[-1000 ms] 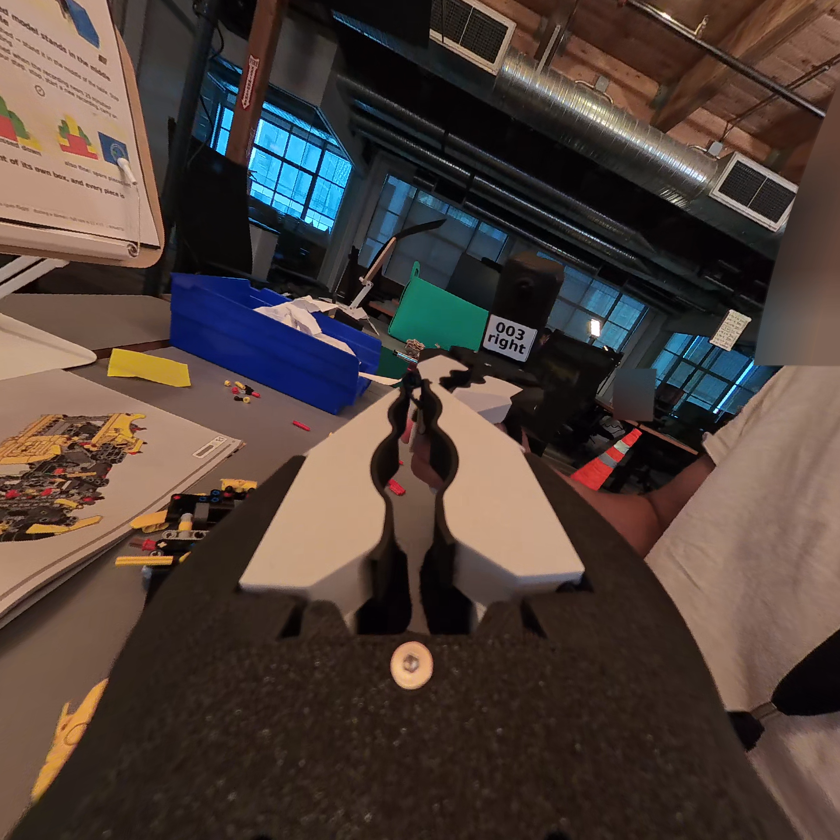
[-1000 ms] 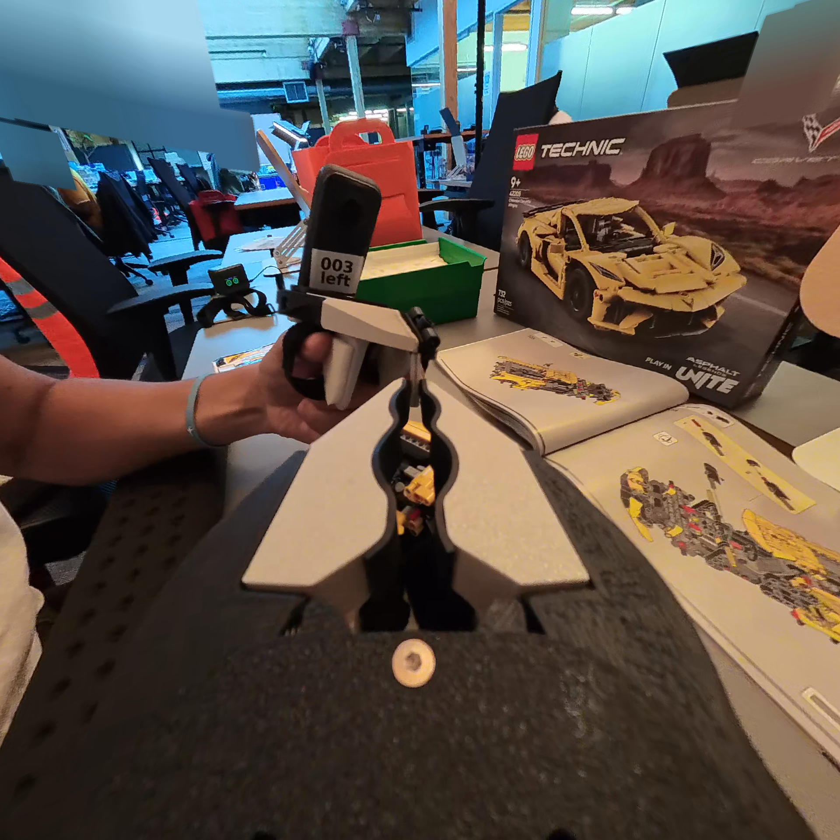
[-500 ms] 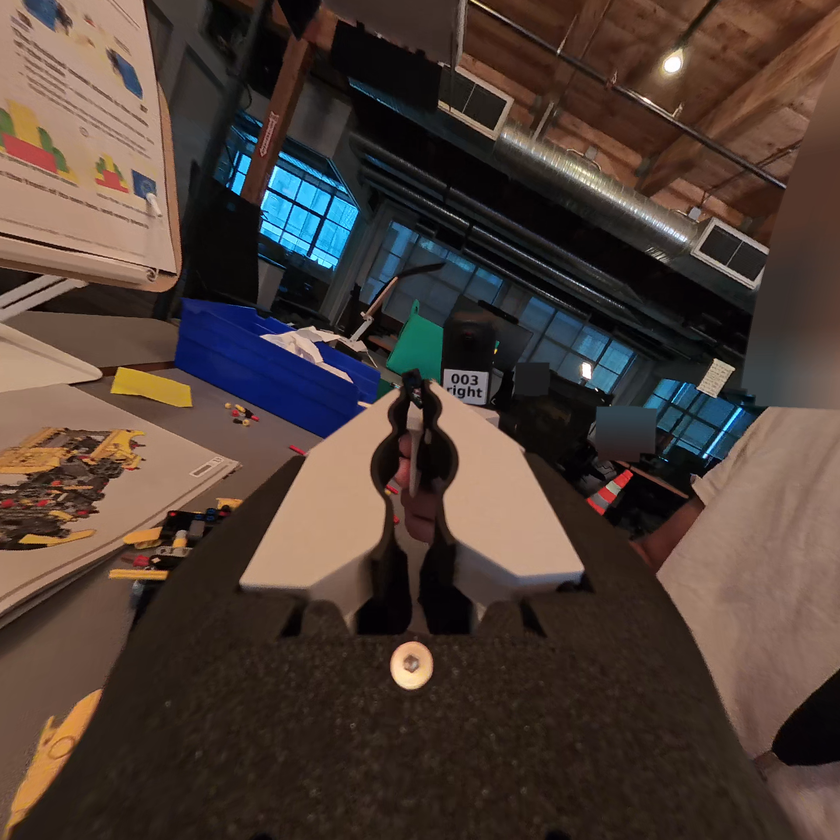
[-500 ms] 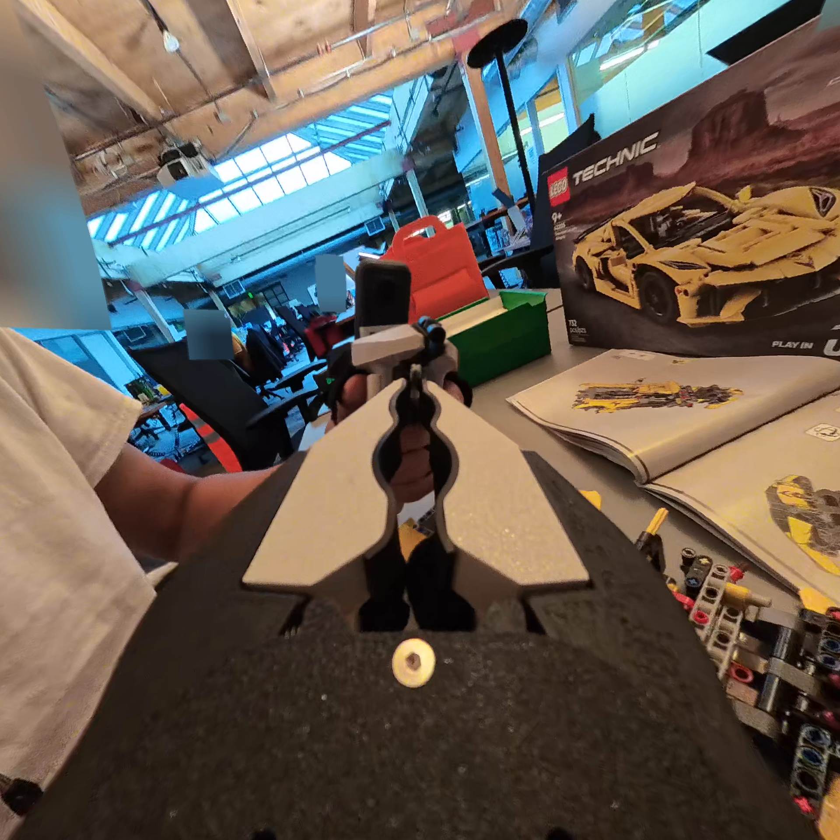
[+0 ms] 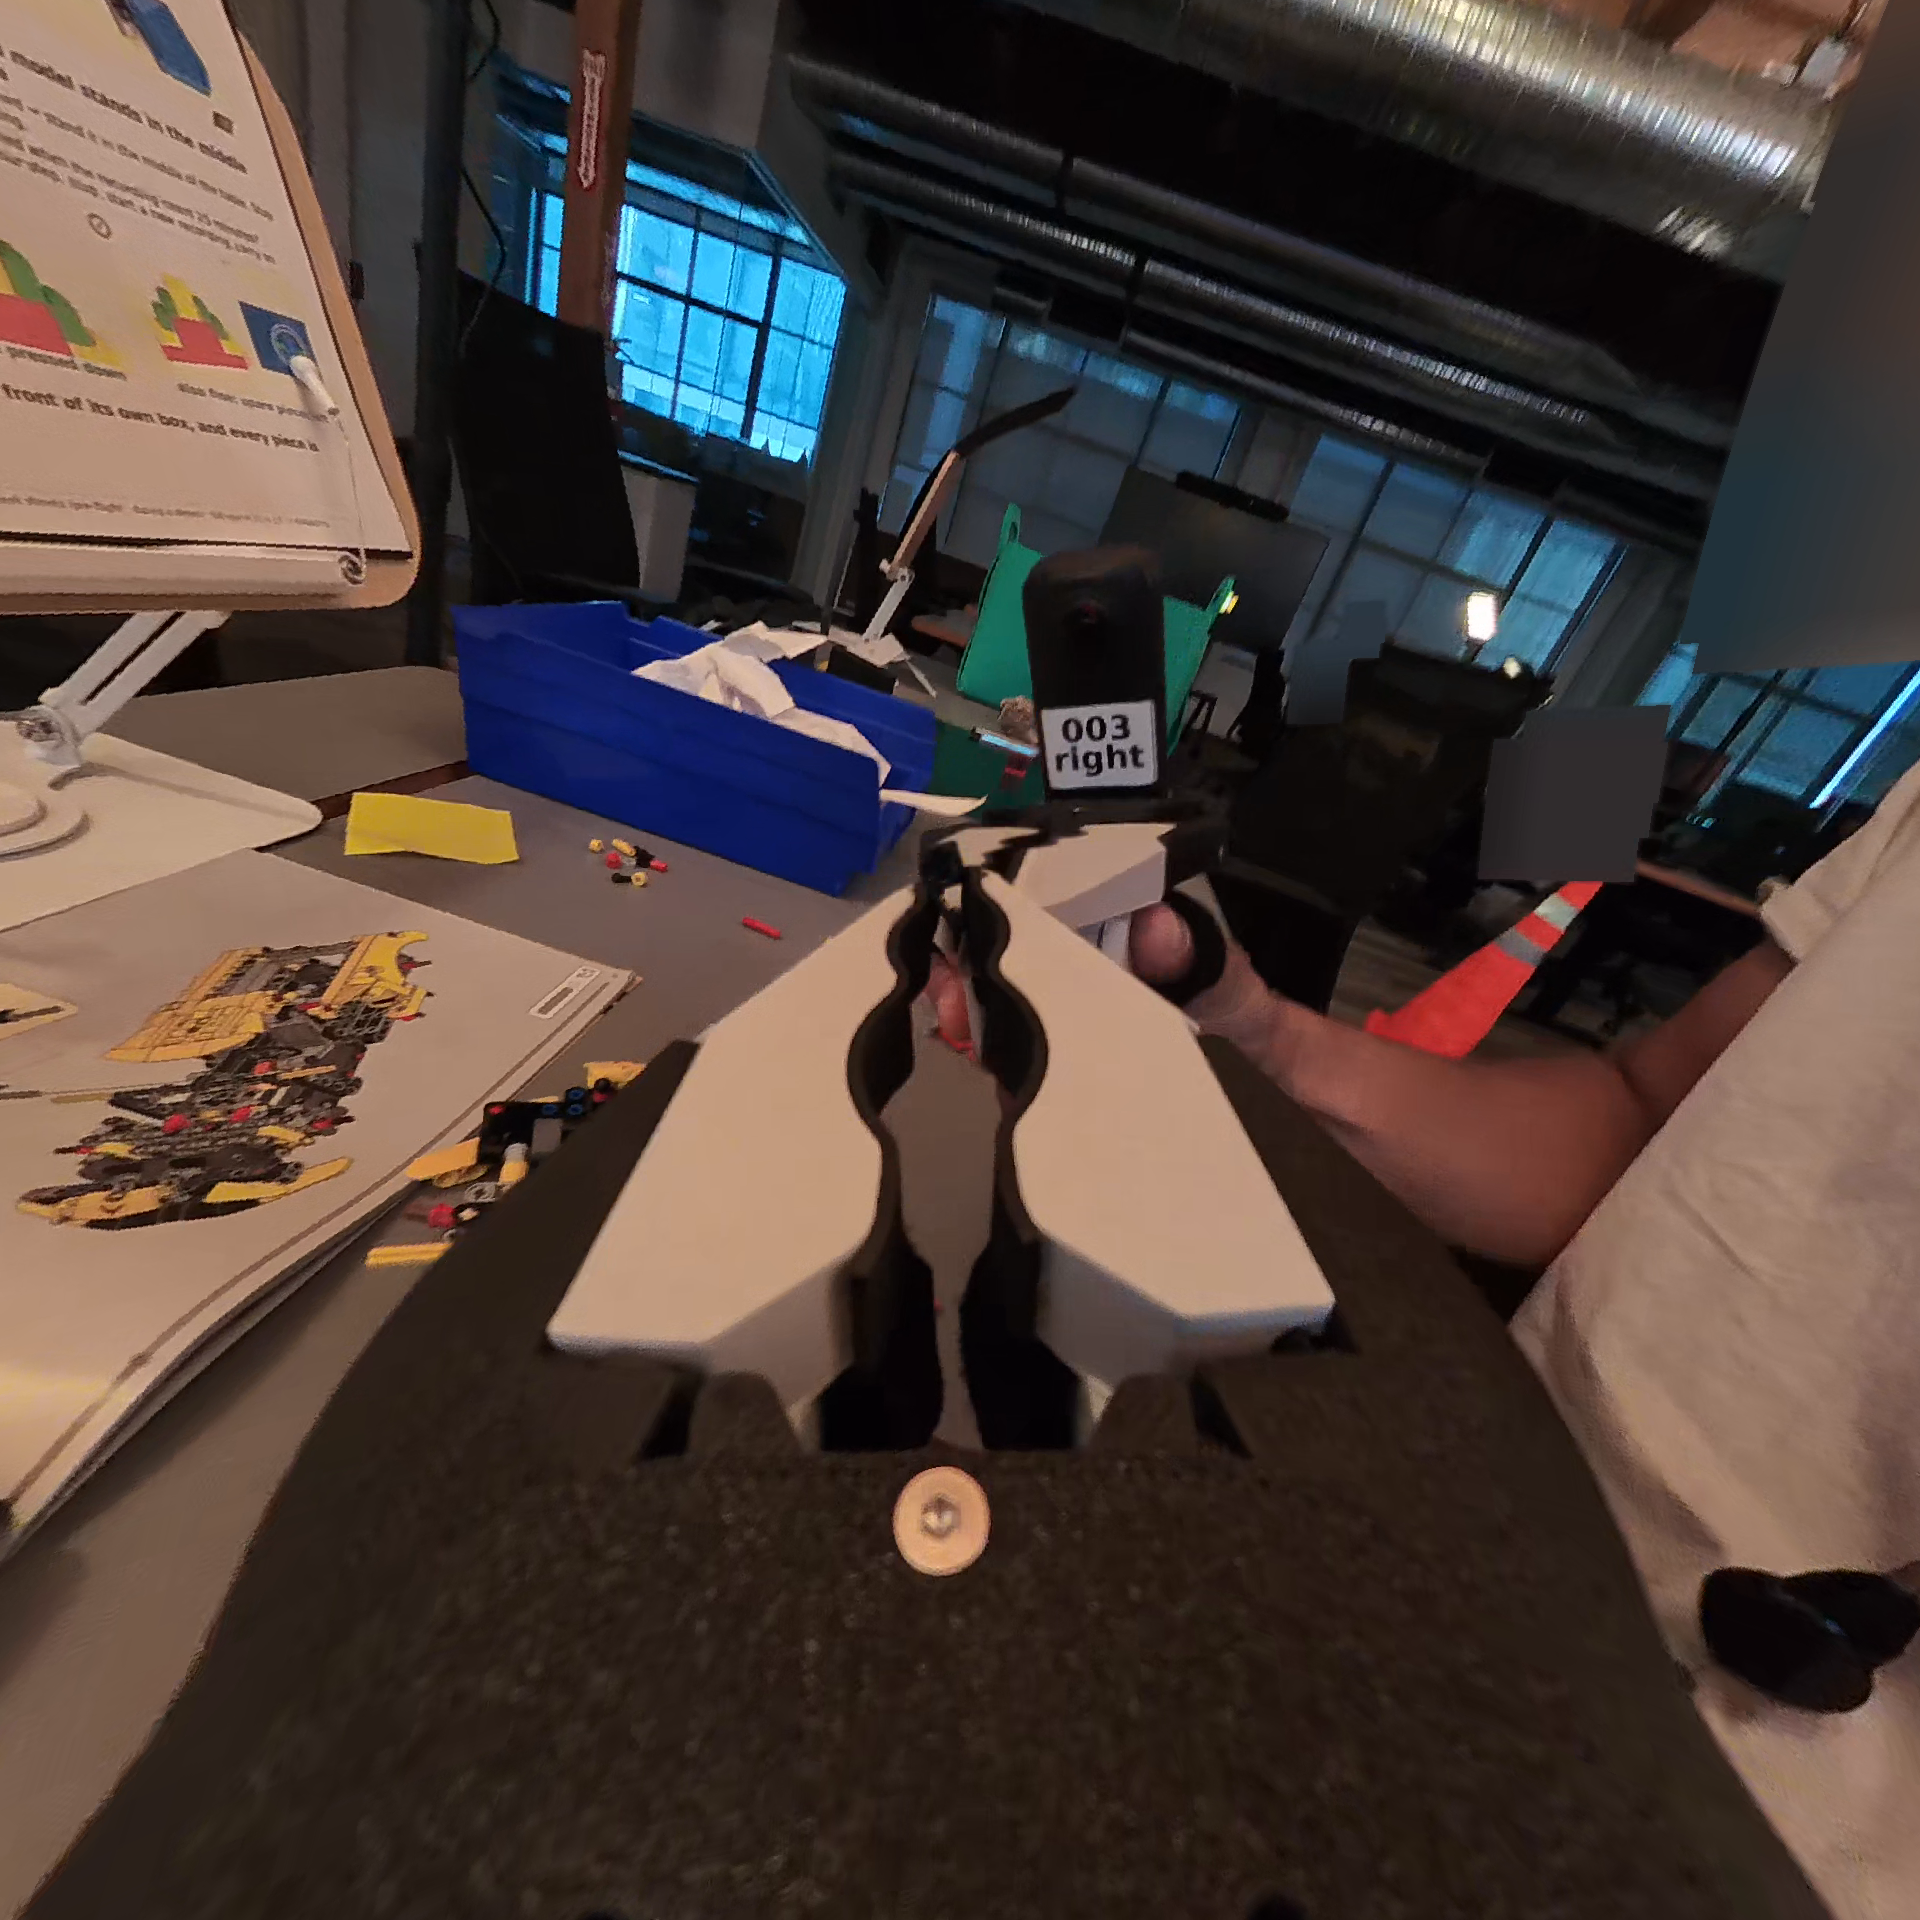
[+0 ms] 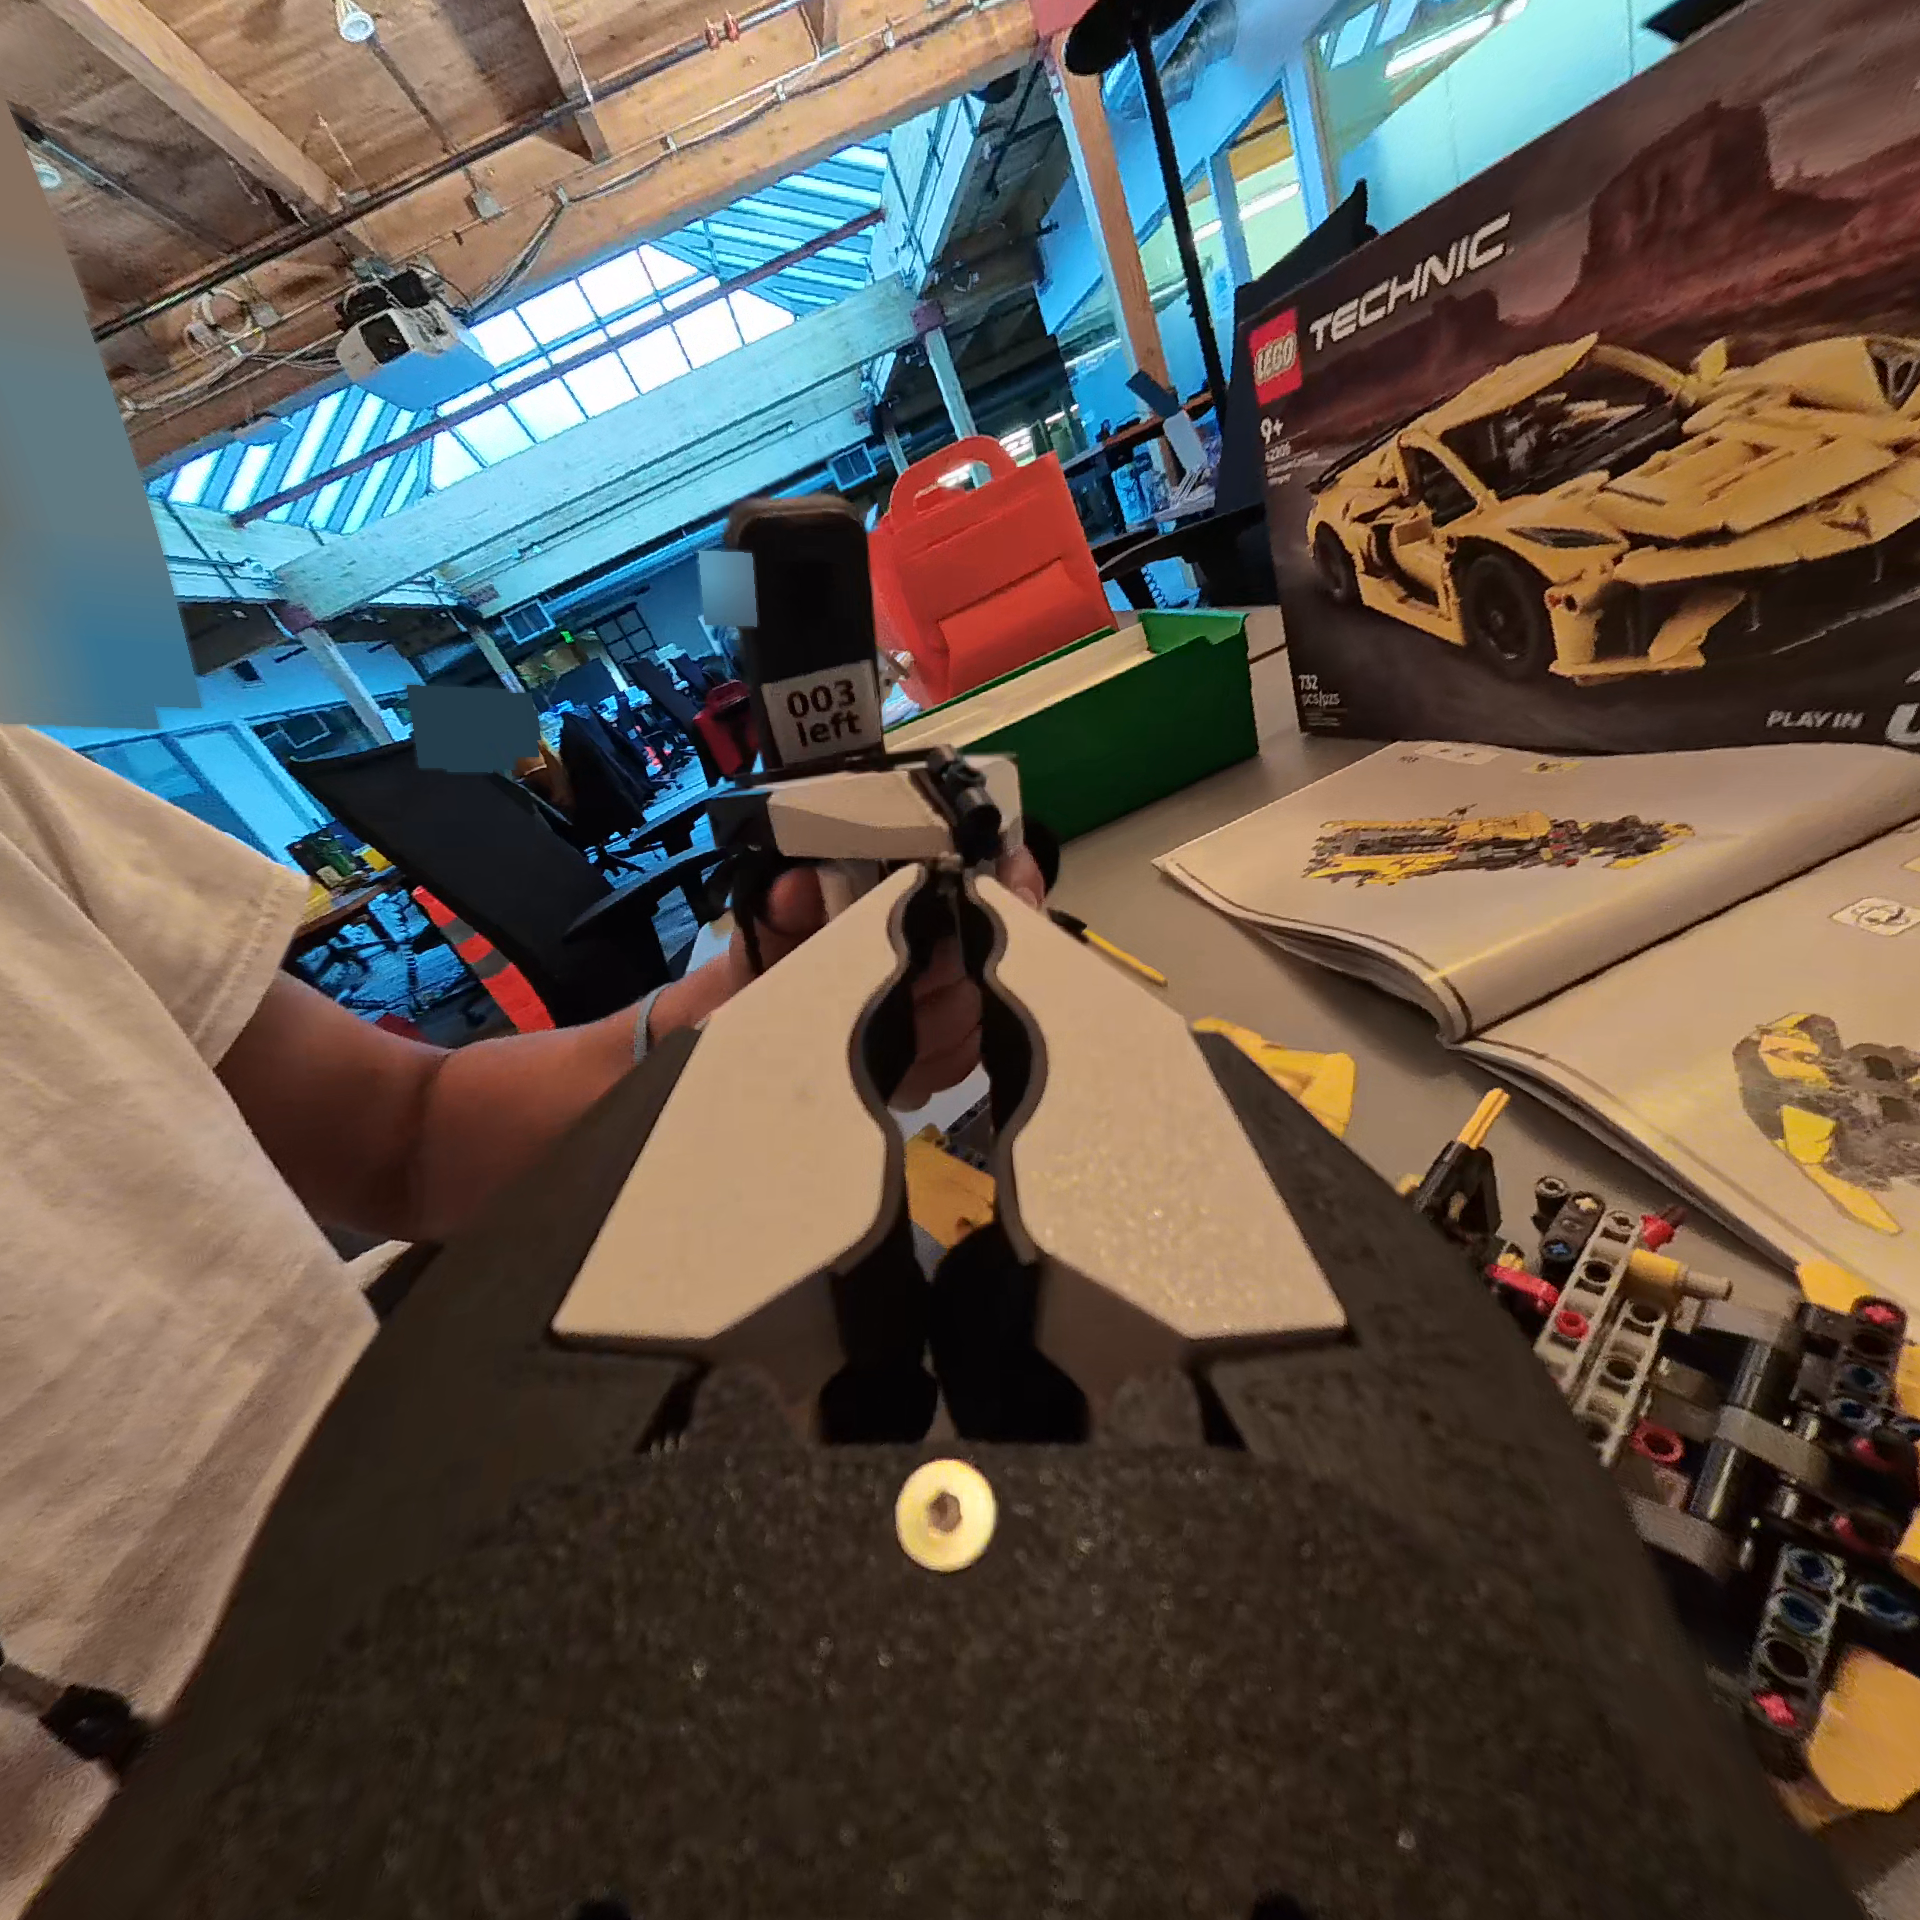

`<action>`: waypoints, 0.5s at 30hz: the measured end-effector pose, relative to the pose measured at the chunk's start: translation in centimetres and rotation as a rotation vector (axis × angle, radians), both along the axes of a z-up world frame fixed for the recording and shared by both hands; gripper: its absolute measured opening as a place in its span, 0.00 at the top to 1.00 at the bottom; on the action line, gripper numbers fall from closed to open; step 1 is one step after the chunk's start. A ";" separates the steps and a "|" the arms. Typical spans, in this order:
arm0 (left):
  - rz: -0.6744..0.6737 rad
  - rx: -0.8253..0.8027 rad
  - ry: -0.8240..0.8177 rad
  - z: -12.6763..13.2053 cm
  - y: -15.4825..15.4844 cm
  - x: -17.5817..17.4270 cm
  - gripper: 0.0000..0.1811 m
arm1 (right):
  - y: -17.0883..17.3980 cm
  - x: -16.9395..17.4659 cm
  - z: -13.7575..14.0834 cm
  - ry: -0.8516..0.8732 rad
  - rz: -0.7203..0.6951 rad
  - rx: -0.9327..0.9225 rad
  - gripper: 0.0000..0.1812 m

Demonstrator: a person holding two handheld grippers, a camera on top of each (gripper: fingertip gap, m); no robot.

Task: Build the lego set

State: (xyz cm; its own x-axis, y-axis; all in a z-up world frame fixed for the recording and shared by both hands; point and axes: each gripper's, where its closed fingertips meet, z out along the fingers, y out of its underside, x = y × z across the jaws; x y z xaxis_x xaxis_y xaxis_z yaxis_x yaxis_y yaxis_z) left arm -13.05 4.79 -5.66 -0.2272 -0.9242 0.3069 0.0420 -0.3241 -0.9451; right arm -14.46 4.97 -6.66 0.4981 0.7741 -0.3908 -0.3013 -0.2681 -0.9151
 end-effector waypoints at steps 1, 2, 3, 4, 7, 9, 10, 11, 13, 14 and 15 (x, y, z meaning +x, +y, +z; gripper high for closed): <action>0.006 0.027 0.016 -0.3 0.0 0.1 0.97 | 0.0 0.0 -0.3 0.003 0.009 -0.016 0.99; 0.007 0.052 0.032 -0.5 -0.1 0.1 0.97 | -0.1 0.0 -0.5 0.007 0.022 -0.030 0.99; 0.003 0.076 0.051 -0.8 -0.3 0.1 0.97 | -0.2 0.0 -0.7 0.008 0.041 -0.041 0.99; -0.002 0.104 0.078 -1.2 -0.4 0.1 0.97 | -0.4 0.0 -1.2 -0.003 0.056 -0.059 0.99; -0.003 0.169 0.146 -2.5 -0.4 0.3 0.97 | -0.4 0.0 -2.6 -0.065 0.065 -0.101 0.99; -0.009 0.118 0.091 -1.7 -0.4 0.2 0.97 | -0.5 0.2 -1.8 -0.035 0.066 -0.072 0.99; -0.027 0.061 0.029 -0.7 -0.5 -0.1 0.97 | -0.4 0.5 -1.1 -0.033 0.050 -0.050 0.98; -0.062 -0.020 -0.057 0.7 -0.6 -0.5 0.97 | -0.3 1.0 -0.1 -0.033 0.020 -0.005 0.99; -0.143 -0.187 -0.218 3.2 -0.6 -1.7 0.97 | -0.7 1.8 3.3 0.006 -0.031 0.151 0.99; -0.183 -0.253 -0.279 4.0 -0.7 -2.2 0.97 | -0.8 1.9 4.6 -0.005 -0.054 0.203 0.99; -0.224 -0.308 -0.338 4.8 -0.8 -2.7 0.98 | -1.0 1.6 5.8 -0.028 -0.064 0.262 0.99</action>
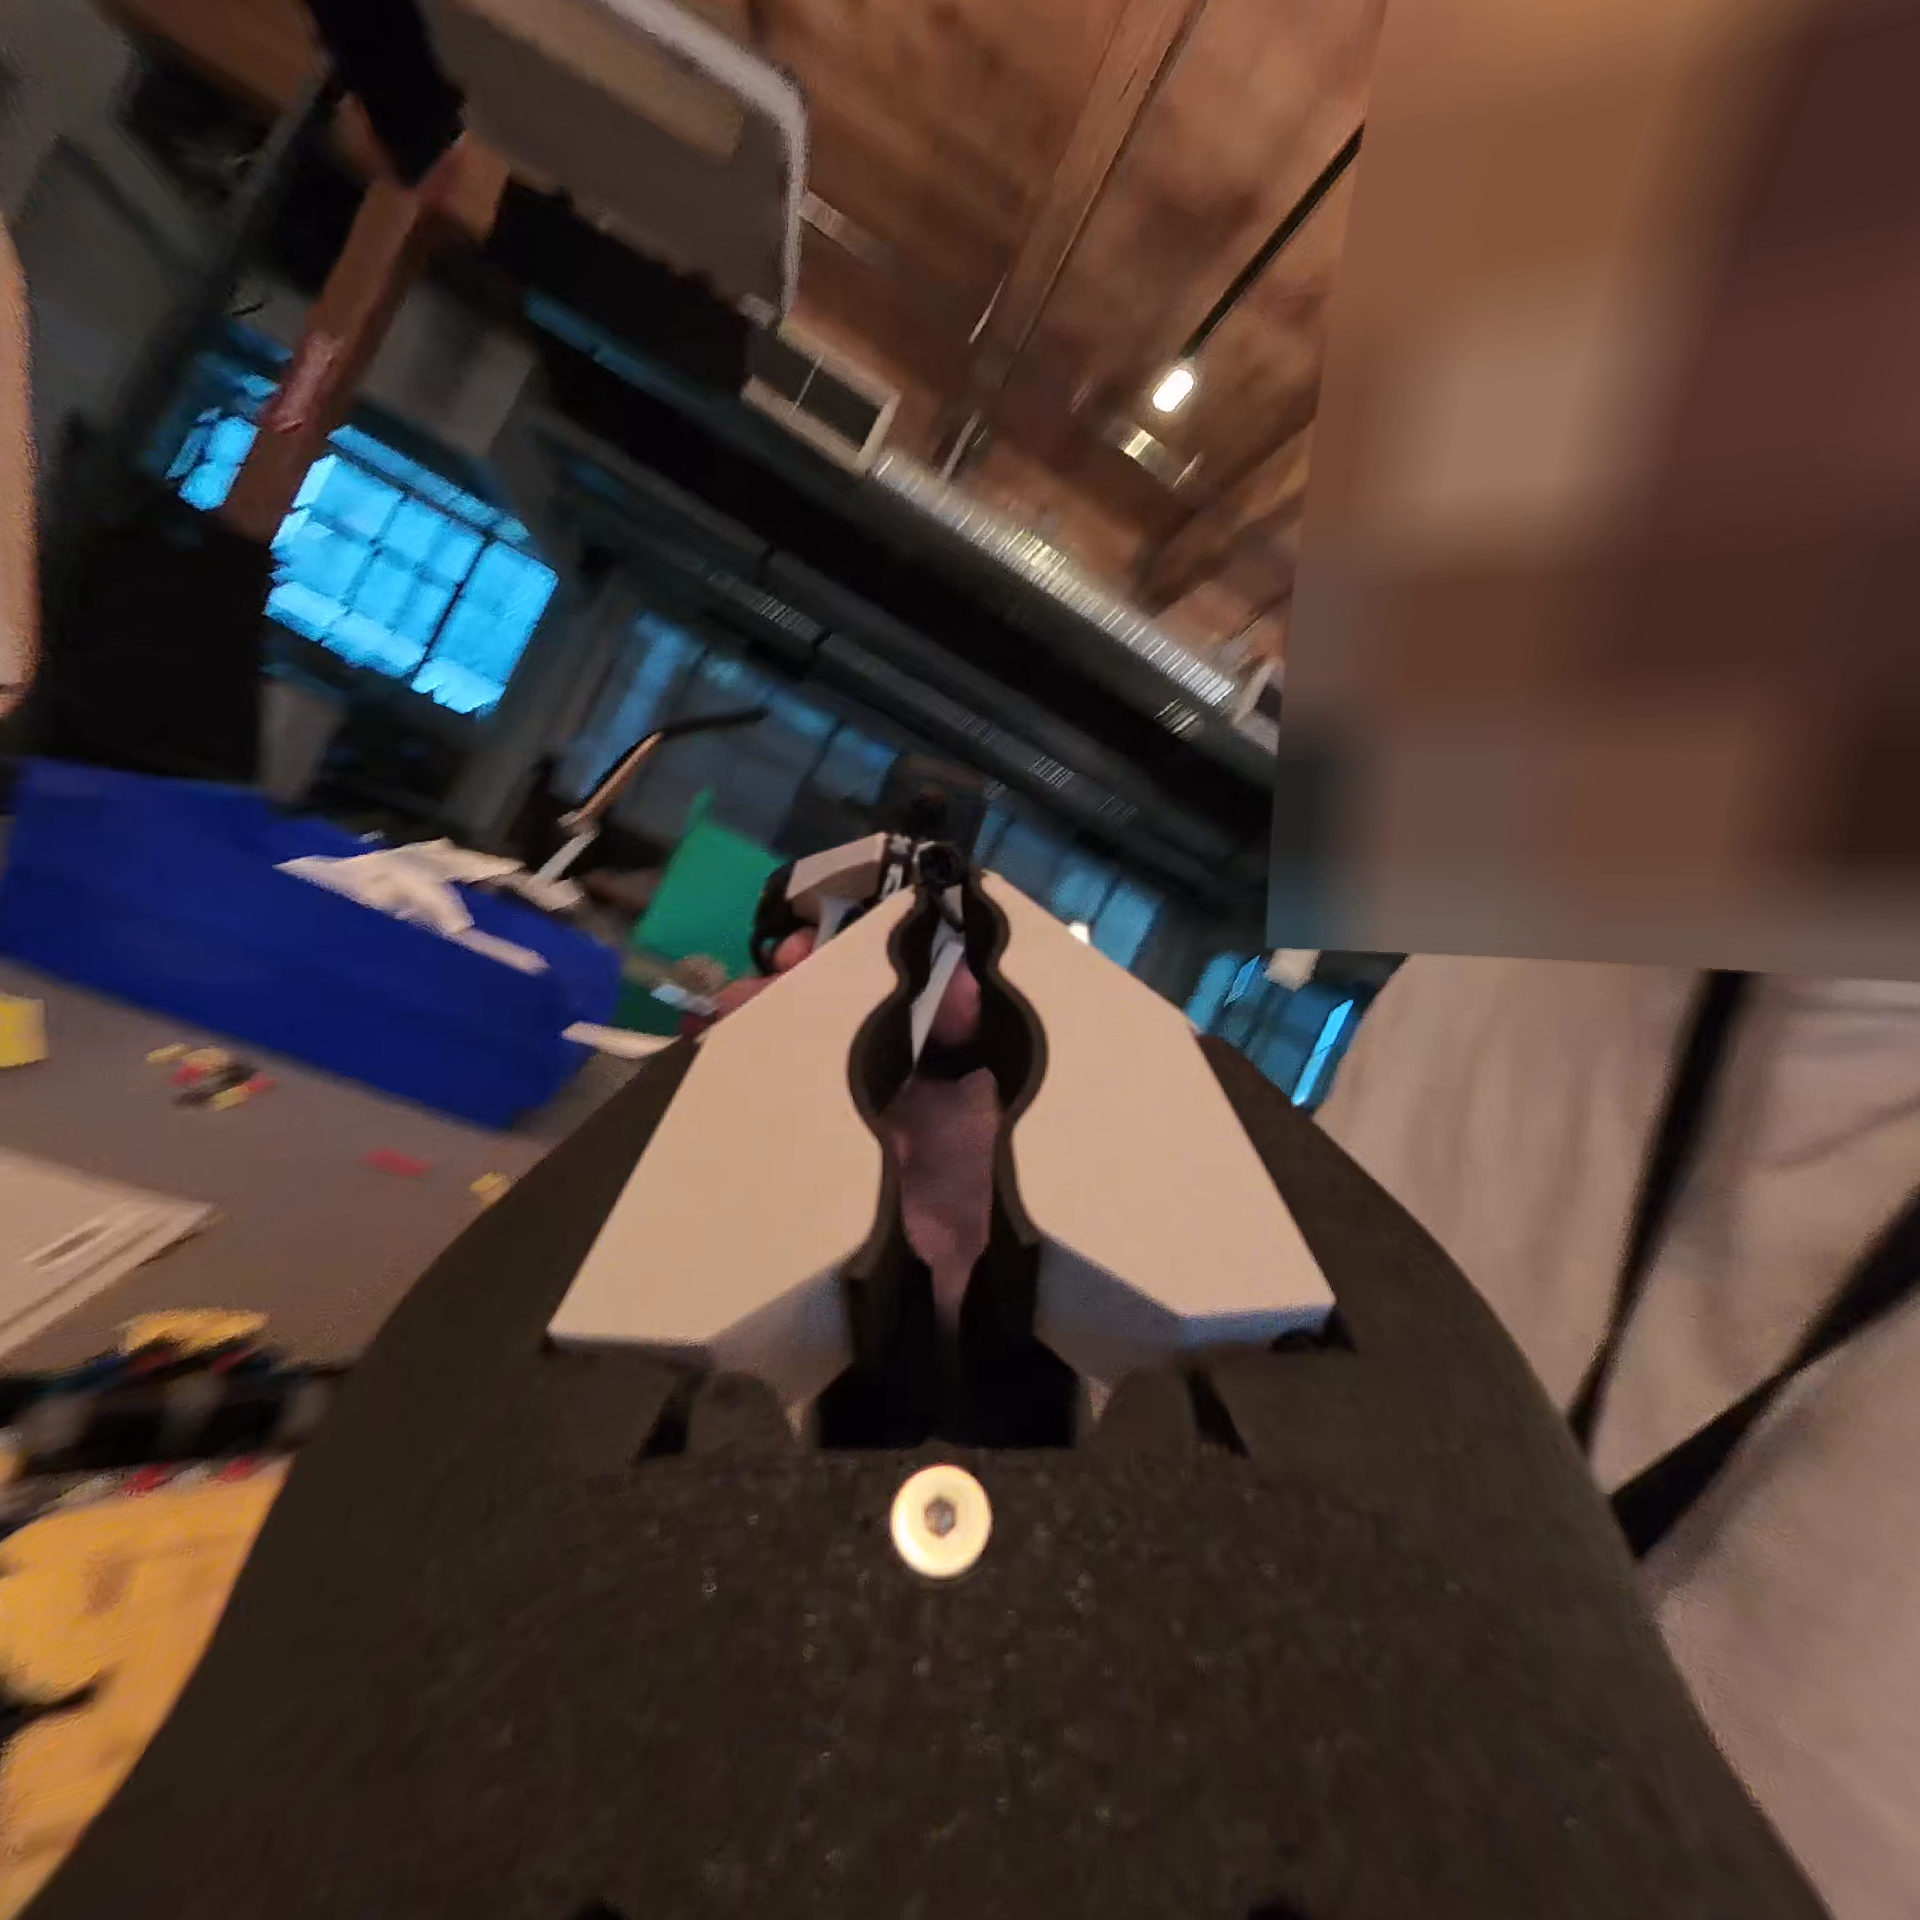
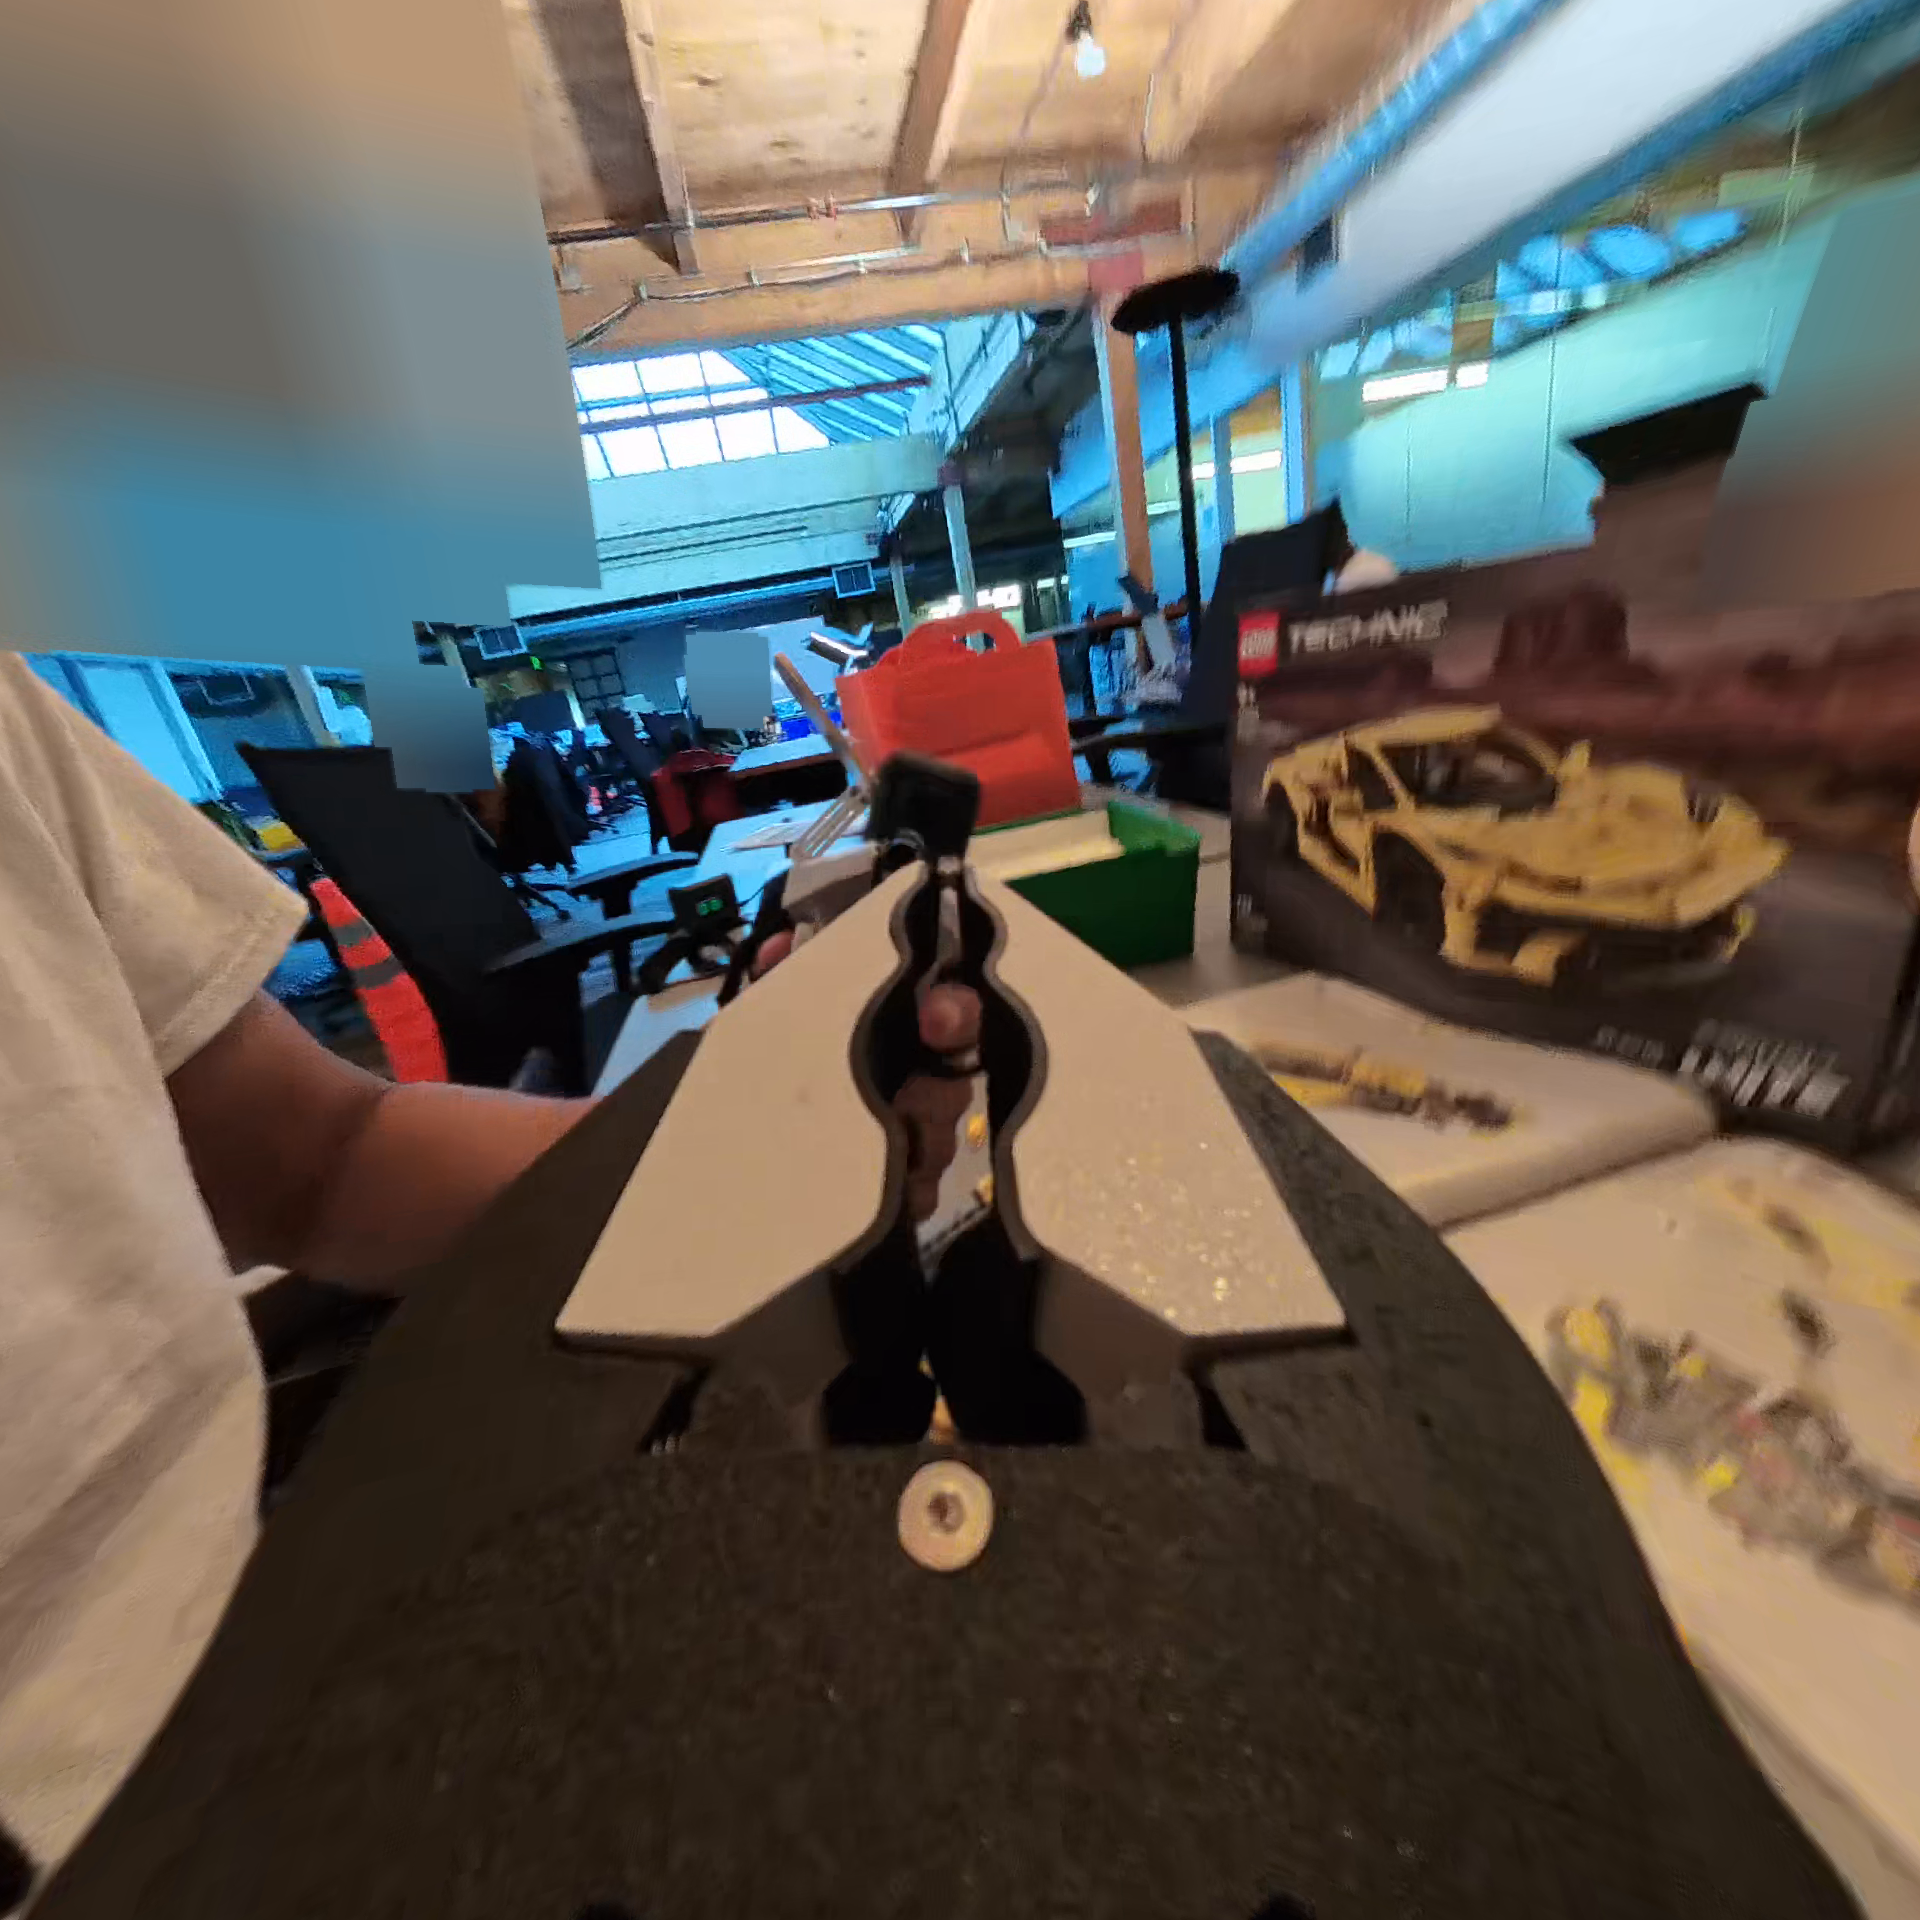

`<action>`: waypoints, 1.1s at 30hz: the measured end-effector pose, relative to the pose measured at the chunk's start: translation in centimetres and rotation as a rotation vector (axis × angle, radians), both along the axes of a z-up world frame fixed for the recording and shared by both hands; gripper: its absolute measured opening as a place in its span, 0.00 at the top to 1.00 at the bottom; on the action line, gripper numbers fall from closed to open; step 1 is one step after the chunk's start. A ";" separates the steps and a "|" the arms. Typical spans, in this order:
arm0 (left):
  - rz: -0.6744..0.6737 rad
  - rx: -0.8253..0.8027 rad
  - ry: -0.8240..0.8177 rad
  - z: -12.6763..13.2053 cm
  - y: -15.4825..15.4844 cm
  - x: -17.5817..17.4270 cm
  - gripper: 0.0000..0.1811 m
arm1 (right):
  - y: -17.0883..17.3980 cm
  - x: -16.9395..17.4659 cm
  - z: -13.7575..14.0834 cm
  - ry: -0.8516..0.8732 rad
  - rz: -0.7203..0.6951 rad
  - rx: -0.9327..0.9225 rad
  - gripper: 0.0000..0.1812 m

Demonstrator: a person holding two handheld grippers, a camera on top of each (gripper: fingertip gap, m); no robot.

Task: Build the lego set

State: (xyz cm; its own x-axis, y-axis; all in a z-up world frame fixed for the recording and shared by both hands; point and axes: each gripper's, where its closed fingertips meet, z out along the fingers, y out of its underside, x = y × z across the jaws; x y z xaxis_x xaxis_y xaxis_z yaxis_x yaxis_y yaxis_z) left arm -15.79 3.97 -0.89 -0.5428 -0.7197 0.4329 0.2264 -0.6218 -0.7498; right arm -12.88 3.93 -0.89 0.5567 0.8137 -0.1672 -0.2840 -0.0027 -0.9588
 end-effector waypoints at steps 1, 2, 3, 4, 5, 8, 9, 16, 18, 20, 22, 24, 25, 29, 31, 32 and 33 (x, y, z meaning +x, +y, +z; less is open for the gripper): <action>-0.039 -0.049 -0.055 0.7 -0.1 -0.5 0.98 | -0.2 -0.6 0.9 -0.027 -0.008 0.053 0.99; -0.070 -0.088 -0.099 1.2 -0.2 -0.9 0.98 | -0.3 -1.4 1.5 -0.065 -0.015 0.088 0.99; -0.087 -0.114 -0.131 1.5 -0.2 -1.2 0.98 | -0.4 -2.2 1.8 -0.102 -0.016 0.109 0.99; -0.097 -0.131 -0.153 1.6 -0.2 -1.4 0.98 | -0.5 -2.9 2.0 -0.127 -0.015 0.127 0.99; -0.104 -0.141 -0.162 1.7 -0.2 -1.4 0.98 | -0.6 -3.2 2.3 -0.130 -0.020 0.142 0.99; -0.110 -0.143 -0.156 1.4 -0.3 -1.3 0.98 | -0.4 -3.8 2.2 -0.124 -0.010 0.126 0.99; -0.112 -0.137 -0.156 1.4 -0.4 -1.3 0.98 | -0.2 -3.8 2.0 -0.130 -0.021 0.121 0.99; -0.100 -0.125 -0.132 1.2 -0.3 -1.1 0.98 | -0.1 -3.6 1.3 -0.145 -0.022 0.104 0.99; -0.100 -0.129 -0.130 1.1 -0.2 -1.1 0.98 | -0.1 -3.8 1.2 -0.178 -0.035 0.116 0.99; -0.094 -0.129 -0.119 0.9 0.0 -1.1 0.98 | 0.1 -3.7 1.0 -0.210 -0.052 0.117 0.99; -0.091 -0.117 -0.108 0.8 0.0 -1.0 0.98 | 0.3 -3.6 0.7 -0.249 -0.076 0.125 0.99; -0.099 -0.109 -0.109 0.9 -0.3 -1.1 0.98 | 0.0 -3.7 0.8 -0.247 -0.066 0.135 0.99; -0.101 -0.104 -0.101 0.9 -0.3 -1.0 0.98 | 0.0 -3.6 0.8 -0.254 -0.068 0.138 0.99; -0.116 -0.067 -0.046 0.3 -0.6 -0.8 0.98 | -0.3 -3.4 0.2 -0.312 -0.075 0.152 0.99; -0.133 -0.051 -0.015 -0.1 -0.7 -0.7 0.98 | -0.4 -3.4 -0.2 -0.364 -0.079 0.155 0.99; -0.137 -0.043 -0.005 -0.3 -0.8 -0.7 0.98 | -0.4 -3.3 -0.4 -0.375 -0.074 0.148 0.99; -0.137 -0.042 0.001 -0.4 -0.8 -0.6 0.98 | -0.4 -3.3 -0.4 -0.373 -0.073 0.144 0.99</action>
